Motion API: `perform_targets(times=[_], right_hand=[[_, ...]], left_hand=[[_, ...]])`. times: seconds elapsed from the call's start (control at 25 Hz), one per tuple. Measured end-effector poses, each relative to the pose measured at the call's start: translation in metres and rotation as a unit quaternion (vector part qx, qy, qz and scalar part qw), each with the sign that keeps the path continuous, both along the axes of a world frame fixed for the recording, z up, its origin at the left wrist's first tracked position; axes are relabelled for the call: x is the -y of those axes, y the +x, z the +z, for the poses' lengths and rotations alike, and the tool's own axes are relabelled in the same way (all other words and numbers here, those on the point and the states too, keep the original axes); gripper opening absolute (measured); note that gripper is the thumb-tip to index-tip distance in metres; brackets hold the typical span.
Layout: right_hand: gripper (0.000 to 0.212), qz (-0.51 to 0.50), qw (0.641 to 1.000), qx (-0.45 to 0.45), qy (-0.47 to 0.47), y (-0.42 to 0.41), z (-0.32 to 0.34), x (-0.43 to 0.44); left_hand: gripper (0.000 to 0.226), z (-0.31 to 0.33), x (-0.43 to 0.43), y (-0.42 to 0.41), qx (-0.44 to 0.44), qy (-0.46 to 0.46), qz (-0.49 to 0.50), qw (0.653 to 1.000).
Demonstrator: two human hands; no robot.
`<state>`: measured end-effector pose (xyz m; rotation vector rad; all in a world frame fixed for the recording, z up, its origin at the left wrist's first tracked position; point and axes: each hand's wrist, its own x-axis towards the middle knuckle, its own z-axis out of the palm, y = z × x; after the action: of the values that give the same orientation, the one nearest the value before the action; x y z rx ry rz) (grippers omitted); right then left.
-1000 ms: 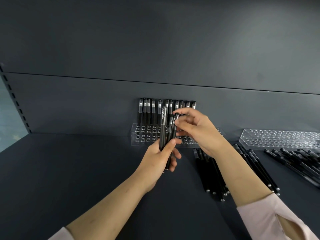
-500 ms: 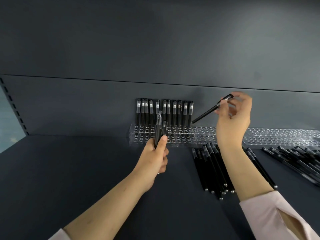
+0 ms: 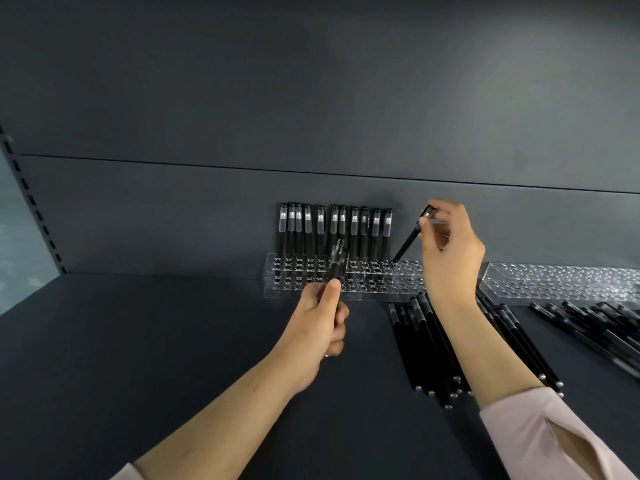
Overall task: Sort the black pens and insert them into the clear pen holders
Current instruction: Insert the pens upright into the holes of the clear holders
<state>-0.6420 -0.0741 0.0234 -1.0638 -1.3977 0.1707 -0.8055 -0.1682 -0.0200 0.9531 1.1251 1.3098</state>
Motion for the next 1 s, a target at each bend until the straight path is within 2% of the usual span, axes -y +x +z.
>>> perform_targets(times=[0.12, 0.2, 0.32, 0.6, 0.68, 0.76, 0.84, 1.0], right_hand=[[0.029, 0.003, 0.999, 0.040, 0.027, 0.002, -0.003, -0.010], [0.033, 0.011, 0.993, 0.103, 0.049, 0.003, -0.007, -0.017], [0.039, 0.033, 0.984, 0.174, 0.024, 0.003, -0.014, -0.025], [0.059, 0.053, 0.978, 0.196, -0.042, 0.001, -0.009, -0.015], [0.057, 0.078, 0.974, 0.207, -0.048, -0.006, -0.001, -0.006], [0.040, 0.131, 0.971, 0.189, -0.072, -0.015, 0.006, 0.005], [0.026, 0.217, 0.955, 0.148, -0.137, -0.023, 0.011, 0.017], [0.024, 0.325, 0.920, 0.026, -0.219, -0.028, 0.012, 0.026]], left_hand=[[0.027, -0.003, -0.001, 0.000, 0.004, 0.012, -0.001, 1.000], [0.024, -0.005, -0.002, 0.000, 0.007, 0.015, 0.010, 1.000], [0.021, -0.005, -0.003, -0.001, 0.008, 0.017, 0.018, 1.000], [0.025, -0.001, -0.001, 0.000, 0.003, 0.031, 0.013, 0.999], [0.023, -0.002, -0.004, 0.000, 0.008, 0.026, 0.023, 0.999], [0.022, -0.003, -0.005, 0.001, -0.005, 0.030, 0.031, 0.999], [0.021, -0.004, -0.005, 0.003, -0.025, 0.049, 0.031, 0.998], [0.021, -0.003, -0.002, 0.002, -0.047, 0.080, 0.028, 0.995]])
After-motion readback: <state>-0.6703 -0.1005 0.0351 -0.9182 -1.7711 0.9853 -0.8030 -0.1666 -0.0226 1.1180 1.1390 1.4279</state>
